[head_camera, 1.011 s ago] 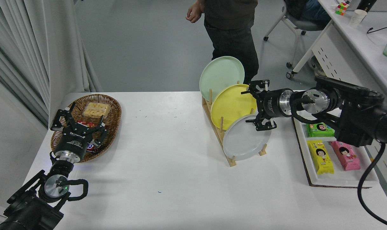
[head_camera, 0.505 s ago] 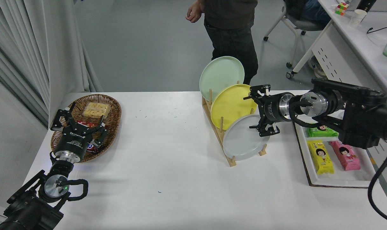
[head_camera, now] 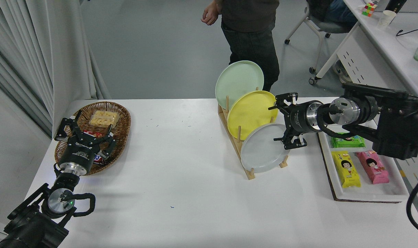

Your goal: Place the plate on the table

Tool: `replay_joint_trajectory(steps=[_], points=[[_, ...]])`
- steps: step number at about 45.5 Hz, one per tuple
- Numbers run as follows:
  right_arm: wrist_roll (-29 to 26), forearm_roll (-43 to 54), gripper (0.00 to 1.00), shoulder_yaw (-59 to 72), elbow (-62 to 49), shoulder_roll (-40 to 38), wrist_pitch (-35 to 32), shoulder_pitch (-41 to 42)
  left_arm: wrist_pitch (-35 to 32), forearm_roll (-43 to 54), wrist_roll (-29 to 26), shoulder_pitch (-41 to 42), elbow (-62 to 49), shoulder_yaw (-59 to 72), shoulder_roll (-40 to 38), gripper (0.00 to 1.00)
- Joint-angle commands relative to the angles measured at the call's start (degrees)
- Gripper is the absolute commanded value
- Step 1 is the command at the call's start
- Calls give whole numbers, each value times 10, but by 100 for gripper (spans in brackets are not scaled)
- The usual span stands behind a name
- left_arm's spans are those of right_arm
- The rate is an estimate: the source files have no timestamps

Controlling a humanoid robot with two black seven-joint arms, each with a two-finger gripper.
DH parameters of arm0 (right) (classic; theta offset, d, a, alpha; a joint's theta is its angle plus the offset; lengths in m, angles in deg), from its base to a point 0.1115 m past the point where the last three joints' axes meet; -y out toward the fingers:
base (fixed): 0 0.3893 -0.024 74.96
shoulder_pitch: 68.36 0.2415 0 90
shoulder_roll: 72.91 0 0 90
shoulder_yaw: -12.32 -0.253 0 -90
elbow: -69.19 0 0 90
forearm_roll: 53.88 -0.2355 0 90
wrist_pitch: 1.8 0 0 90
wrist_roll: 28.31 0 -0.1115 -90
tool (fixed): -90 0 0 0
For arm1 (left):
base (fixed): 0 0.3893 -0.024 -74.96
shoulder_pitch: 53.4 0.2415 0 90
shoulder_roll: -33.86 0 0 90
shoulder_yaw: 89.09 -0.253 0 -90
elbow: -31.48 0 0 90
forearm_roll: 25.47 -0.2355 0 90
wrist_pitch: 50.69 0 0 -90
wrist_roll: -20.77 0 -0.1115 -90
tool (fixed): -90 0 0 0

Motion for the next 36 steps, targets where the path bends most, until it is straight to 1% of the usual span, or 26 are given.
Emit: replay_joint_trajectory(steps=[1,3,14,21,31,36], points=[[1,3,86,-1,-2,3,-1,-3,0,0,0,1,0,0,0,98],[1,3,84,-2,-3,3,0,-3,0,0,0,0,0,0,0,98],[1,6,84,-33,-8,3,-4,-9,0,0,0,1,0,0,0,98],[1,42,75,-56,-11,3,-7,-18,0,0,0,0,0,0,0,98],[1,46,72,-56,-12,3,-6,-25,0,0,0,0,0,0,0,98],[1,47,65,-55,-12,3,-6,-26,0,0,0,0,0,0,0,98]])
